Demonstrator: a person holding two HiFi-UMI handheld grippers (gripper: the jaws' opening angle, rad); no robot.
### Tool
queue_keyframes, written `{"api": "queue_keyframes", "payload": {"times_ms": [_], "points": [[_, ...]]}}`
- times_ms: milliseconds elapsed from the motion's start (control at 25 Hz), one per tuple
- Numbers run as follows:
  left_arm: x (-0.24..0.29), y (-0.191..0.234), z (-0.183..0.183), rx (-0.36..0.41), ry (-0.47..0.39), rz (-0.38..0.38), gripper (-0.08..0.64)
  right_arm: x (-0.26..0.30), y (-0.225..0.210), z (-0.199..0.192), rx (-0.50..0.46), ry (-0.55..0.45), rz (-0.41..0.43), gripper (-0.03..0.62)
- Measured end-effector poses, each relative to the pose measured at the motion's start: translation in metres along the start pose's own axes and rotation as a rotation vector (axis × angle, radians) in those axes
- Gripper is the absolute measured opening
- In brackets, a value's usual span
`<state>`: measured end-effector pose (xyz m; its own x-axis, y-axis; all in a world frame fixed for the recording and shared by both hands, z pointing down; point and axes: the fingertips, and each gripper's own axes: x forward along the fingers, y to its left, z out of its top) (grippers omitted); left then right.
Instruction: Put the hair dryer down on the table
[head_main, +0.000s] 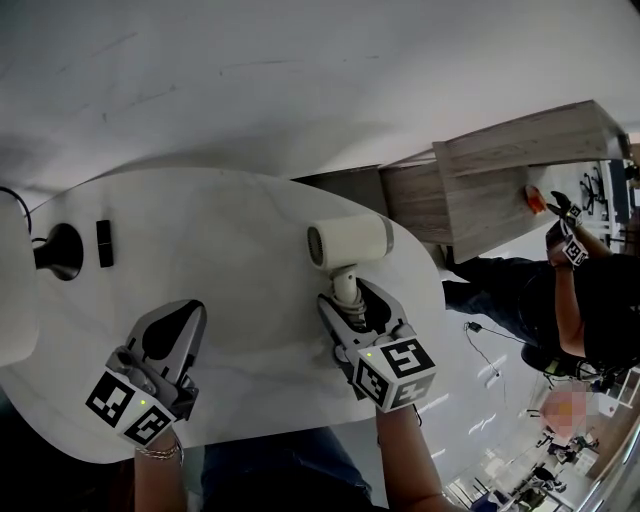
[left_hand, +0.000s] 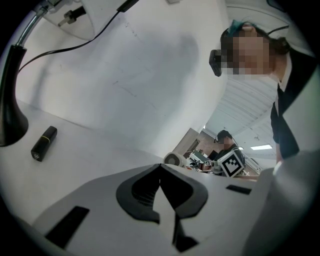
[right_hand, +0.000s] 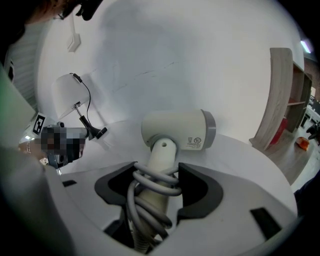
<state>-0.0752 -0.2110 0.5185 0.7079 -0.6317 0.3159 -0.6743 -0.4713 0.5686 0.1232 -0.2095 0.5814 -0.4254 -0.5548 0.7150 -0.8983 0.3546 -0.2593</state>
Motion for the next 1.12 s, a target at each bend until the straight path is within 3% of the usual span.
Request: {"api": "queue_keyframes", "payload": {"times_ms": [520, 1120], "points": [[-0.007, 0.000, 0.000, 0.010, -0.003, -0.017, 0.014, 0.007, 0.000, 0.000, 0.005, -0.001, -0.029, 0.270], [-0.023, -0.012, -0.002, 0.024, 0.005, -0.030, 0.014, 0.014, -0.003, -0.006, -0.030, 0.012, -0.127, 0.270]]}}
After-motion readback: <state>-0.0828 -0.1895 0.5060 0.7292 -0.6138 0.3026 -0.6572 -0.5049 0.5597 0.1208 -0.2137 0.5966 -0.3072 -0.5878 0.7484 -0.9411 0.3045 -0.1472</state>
